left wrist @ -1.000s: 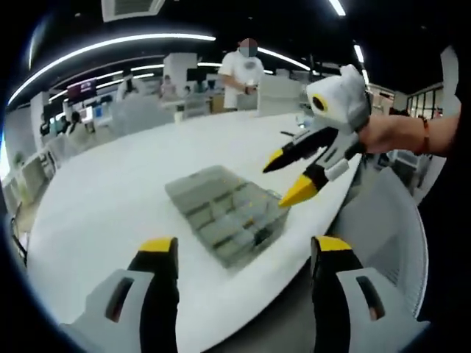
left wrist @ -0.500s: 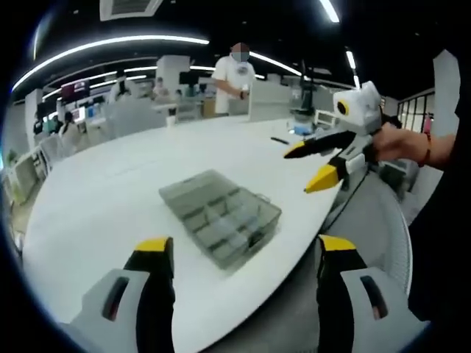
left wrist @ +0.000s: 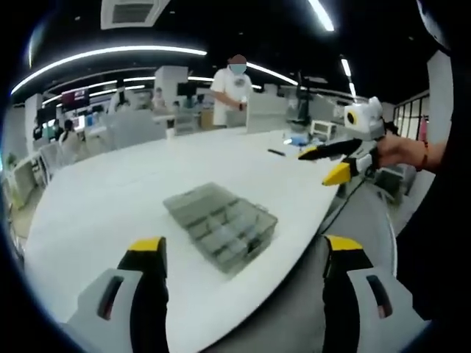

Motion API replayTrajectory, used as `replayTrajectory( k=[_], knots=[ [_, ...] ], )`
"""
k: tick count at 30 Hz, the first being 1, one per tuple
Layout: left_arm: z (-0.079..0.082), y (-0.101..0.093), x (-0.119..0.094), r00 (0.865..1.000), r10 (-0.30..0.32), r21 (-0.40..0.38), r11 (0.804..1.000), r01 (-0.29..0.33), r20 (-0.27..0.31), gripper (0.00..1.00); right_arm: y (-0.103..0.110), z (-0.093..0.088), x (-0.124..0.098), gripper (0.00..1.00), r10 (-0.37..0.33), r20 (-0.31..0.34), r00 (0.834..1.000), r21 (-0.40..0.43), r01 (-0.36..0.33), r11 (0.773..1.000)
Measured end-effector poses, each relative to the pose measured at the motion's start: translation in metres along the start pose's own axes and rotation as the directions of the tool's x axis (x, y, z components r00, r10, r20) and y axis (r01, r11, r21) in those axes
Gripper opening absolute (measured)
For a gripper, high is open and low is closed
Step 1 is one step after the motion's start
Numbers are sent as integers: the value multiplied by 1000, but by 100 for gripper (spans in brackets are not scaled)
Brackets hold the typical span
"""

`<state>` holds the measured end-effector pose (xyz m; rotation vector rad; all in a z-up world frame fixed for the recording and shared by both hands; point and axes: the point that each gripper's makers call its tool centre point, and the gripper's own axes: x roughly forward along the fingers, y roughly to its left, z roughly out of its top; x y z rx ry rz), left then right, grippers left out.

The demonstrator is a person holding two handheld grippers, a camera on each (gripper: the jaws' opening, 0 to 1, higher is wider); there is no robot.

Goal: Insert the divider into the dual guide fixture by aligning both edges with the guide slots and pushing it downward to the bottom, including one-sided entry, uneven engagement, binding, and posture correction.

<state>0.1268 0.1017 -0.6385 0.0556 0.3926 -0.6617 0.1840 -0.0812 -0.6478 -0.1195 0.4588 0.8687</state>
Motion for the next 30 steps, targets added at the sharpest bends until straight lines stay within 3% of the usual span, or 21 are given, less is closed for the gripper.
replayTrajectory(
  k=[4, 10, 14, 23, 30],
  knots=[
    [0, -8, -6, 1000, -15, -4, 1000, 15, -10, 92, -1, 1, -7, 89, 7, 28, 1000, -10, -6, 1000],
    [7, -4, -11, 1000, 28, 6, 1000, -28, 5, 93, -8, -1, -14, 91, -7, 58, 998, -18, 8, 1000],
    [9, -3, -16, 999, 38, 11, 999, -39, 11, 93, -7, -11, -11, 91, -1, 16, 1000, -27, 2, 1000],
    [8, 5, -17, 998, 61, 26, 998, -61, -5, 91, -14, -16, -11, 91, -11, 24, 1000, 14, 11, 1000],
    [9, 5, -13, 999, 43, 29, 999, -43, 0, 92, -19, -24, -10, 90, -19, 1, 1000, 22, 18, 1000]
  ],
)
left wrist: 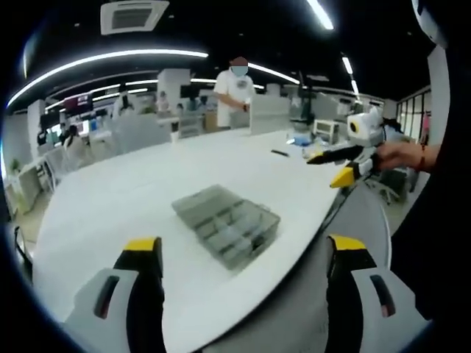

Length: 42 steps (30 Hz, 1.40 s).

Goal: Insert the divider into the dual guide fixture by aligning both edges with the guide slots and pushing it downward to the bottom, including one-sided entry, uneven engagement, binding, and posture correction.

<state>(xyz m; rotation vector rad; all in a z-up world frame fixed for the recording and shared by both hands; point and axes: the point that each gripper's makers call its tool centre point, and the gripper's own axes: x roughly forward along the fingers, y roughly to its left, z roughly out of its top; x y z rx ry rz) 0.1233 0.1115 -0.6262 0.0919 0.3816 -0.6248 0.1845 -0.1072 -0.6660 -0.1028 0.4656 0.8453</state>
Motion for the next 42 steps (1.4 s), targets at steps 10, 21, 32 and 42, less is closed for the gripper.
replayTrajectory(
  k=[10, 21, 32, 42],
  knots=[
    [1, -1, 0, 1000, -9, -8, 1000, 9, 12, 92, -4, -2, 0, 89, -1, -18, 1000, -5, 1, 1000],
    [0, 1, 8, 1000, -3, -20, 1000, 3, 6, 91, 2, -6, 2, 88, 19, -48, 999, -15, -20, 1000],
    [-2, 2, 8, 1000, 1, -30, 1000, 0, 11, 91, 7, -10, 7, 87, 37, -62, 997, -3, -38, 999],
    [-14, 11, 8, 1000, -10, -31, 999, 9, -8, 90, 13, -8, 13, 86, 46, -70, 996, -1, -46, 999]
  ],
)
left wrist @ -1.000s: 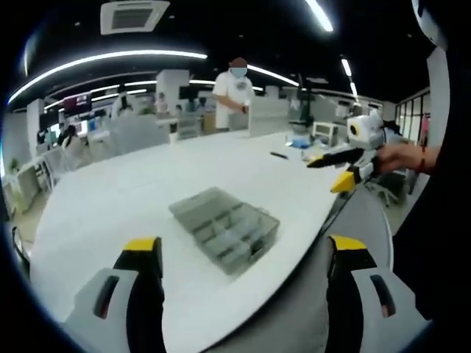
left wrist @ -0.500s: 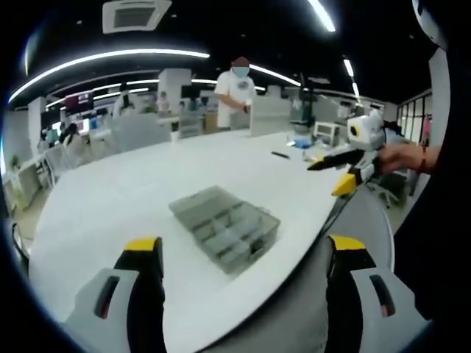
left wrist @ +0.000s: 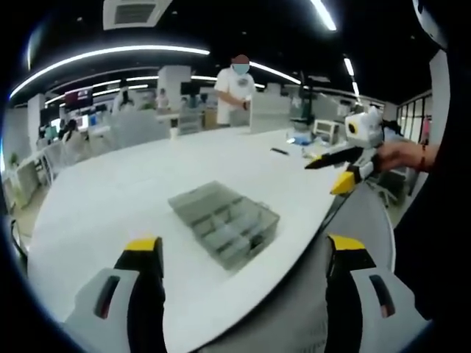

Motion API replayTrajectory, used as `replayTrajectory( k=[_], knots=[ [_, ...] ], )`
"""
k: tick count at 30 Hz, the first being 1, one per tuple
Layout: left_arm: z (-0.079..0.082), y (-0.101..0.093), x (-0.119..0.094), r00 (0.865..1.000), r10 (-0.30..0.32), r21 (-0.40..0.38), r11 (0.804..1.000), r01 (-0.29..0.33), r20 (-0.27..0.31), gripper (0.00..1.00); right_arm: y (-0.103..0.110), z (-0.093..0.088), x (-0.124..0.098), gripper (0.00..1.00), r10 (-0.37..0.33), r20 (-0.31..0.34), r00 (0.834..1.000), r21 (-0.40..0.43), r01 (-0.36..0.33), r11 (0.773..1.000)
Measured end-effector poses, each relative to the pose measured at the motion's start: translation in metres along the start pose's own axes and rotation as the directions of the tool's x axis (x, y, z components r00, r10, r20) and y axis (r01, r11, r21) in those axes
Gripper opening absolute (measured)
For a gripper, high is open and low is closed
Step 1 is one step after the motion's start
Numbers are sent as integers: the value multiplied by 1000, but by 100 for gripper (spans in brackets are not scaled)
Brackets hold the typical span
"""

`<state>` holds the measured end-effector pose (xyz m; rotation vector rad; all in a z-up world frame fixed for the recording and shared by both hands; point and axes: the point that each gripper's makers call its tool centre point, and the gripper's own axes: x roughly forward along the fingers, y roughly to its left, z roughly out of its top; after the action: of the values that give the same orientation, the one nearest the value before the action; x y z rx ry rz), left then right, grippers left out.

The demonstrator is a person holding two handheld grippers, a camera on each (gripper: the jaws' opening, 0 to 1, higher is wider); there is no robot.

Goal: Insert the divider into the dual guide fixture by aligning both edges with the guide slots and pushing it downward to the bottom, including one-sided entry, uneven engagement, binding, and posture correction.

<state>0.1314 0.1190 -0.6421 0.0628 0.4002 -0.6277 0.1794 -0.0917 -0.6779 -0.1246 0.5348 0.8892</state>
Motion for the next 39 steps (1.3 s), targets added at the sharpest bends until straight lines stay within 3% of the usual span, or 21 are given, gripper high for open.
replayTrajectory(
  k=[23, 26, 27, 33, 39],
  knots=[
    [1, -4, 2, 1000, -9, -11, 1000, 9, 7, 90, -7, 3, 6, 85, -5, -26, 1000, 9, 5, 1000],
    [2, 11, 12, 1000, -8, -15, 1000, 8, 6, 90, -9, 4, 7, 85, -7, -29, 1000, 12, 7, 1000],
    [7, 3, 10, 1000, -7, -15, 1000, 7, 2, 90, -9, 4, 8, 85, -4, -28, 1000, 11, 5, 1000],
    [-1, 15, 12, 1000, -8, -28, 1000, 8, -1, 90, -8, 5, 10, 85, 2, -31, 1000, 8, -2, 1000],
    [1, 13, 12, 1000, -3, -20, 1000, 3, -6, 90, -9, 4, 13, 85, 0, -37, 999, 10, 0, 1000]
  ],
)
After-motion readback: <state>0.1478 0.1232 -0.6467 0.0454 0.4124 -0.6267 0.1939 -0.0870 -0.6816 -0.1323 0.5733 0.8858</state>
